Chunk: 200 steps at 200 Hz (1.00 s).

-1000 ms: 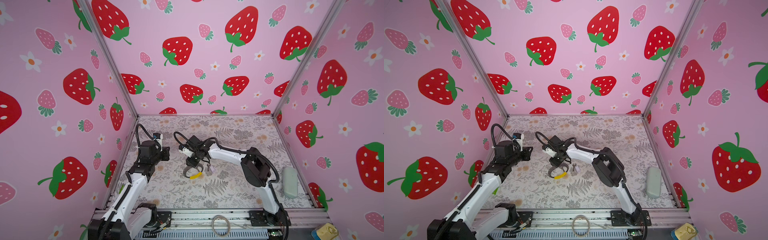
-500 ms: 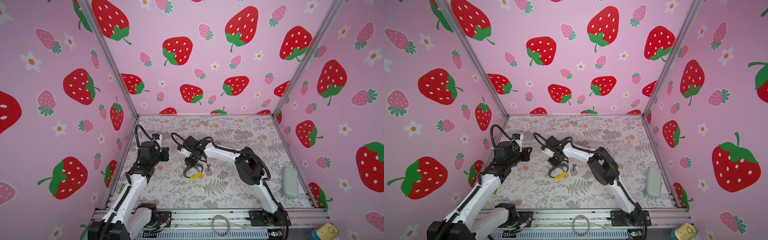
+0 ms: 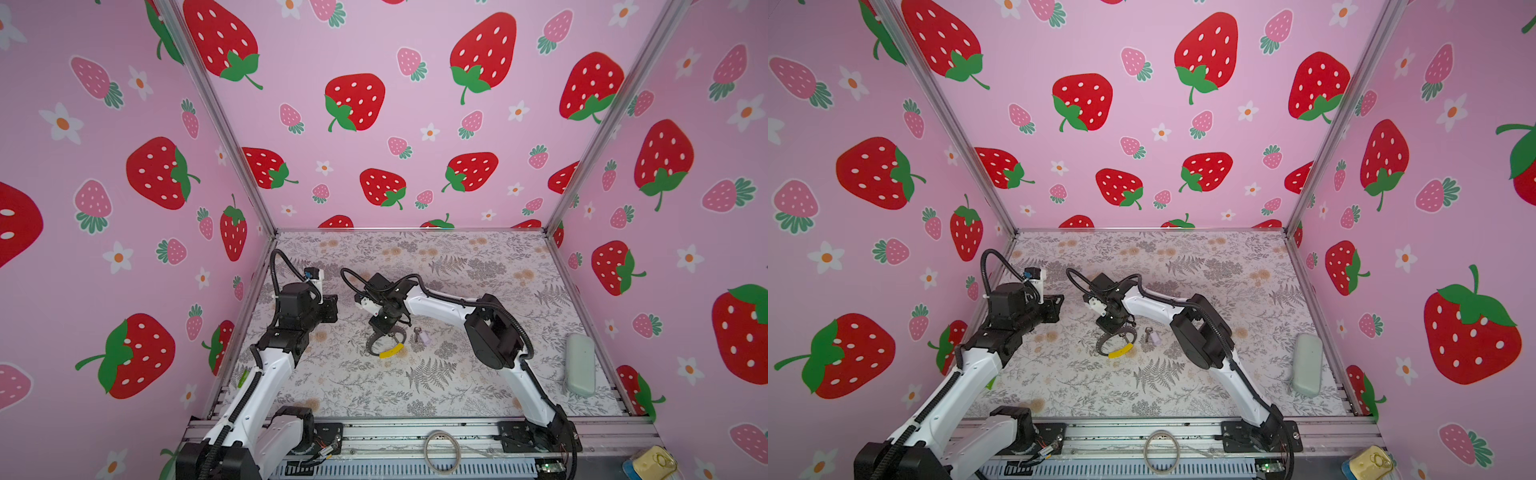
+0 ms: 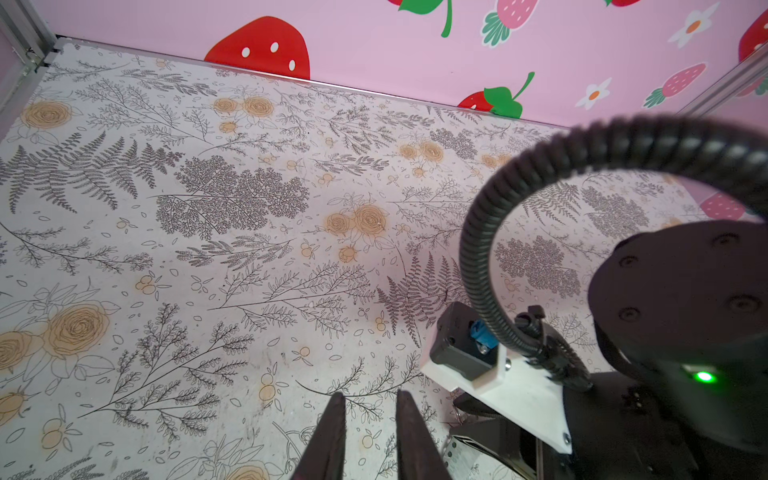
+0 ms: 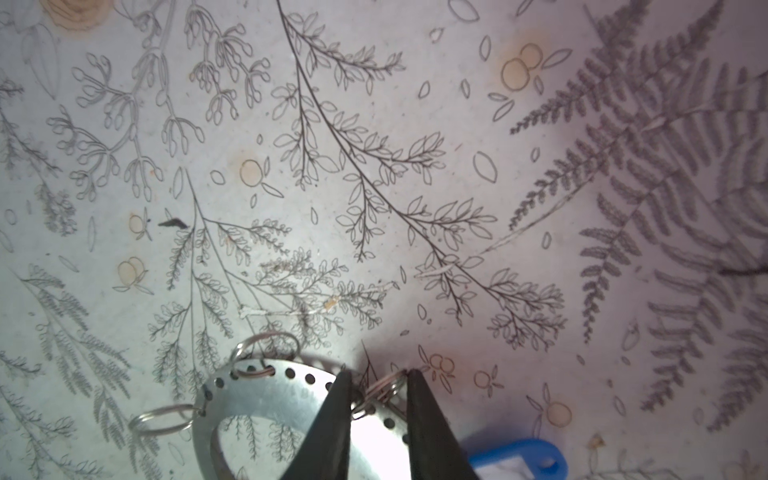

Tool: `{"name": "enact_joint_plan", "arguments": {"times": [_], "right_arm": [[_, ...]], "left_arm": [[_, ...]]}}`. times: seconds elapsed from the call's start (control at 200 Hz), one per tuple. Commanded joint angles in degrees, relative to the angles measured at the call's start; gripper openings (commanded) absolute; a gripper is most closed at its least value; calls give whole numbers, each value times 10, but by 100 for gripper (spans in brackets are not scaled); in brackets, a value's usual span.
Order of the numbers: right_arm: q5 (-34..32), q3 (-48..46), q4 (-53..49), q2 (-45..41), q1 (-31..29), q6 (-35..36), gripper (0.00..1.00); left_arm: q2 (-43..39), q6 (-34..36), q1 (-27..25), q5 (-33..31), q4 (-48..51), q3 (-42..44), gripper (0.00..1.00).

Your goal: Put the keys on the keyring

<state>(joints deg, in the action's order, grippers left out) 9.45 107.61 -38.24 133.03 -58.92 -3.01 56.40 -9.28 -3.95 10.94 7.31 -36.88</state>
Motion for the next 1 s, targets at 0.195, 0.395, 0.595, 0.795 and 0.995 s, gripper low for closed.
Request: {"name": "enact_joint_plan", "arguments": {"times": [0.195,0.395,0.595,0.795,0.995], "right_arm": [[-9,6,-18,-5,-6,5,13],[1,-17,3,-50,-6,11,9],[46,-64,50,-124,6,26,6],[119,-138,108,-213,25,92,4],[185,-221,187,-305,61,166,3]], "left_arm": [[-11,3,4,-8,-3,4,24],[-28,15,4,-12,8,-5,24],[-64,54,6,14,6,-11,24],[-91,95,5,100,-23,-3,24],[-113,162,4,236,-77,12,24]]}}
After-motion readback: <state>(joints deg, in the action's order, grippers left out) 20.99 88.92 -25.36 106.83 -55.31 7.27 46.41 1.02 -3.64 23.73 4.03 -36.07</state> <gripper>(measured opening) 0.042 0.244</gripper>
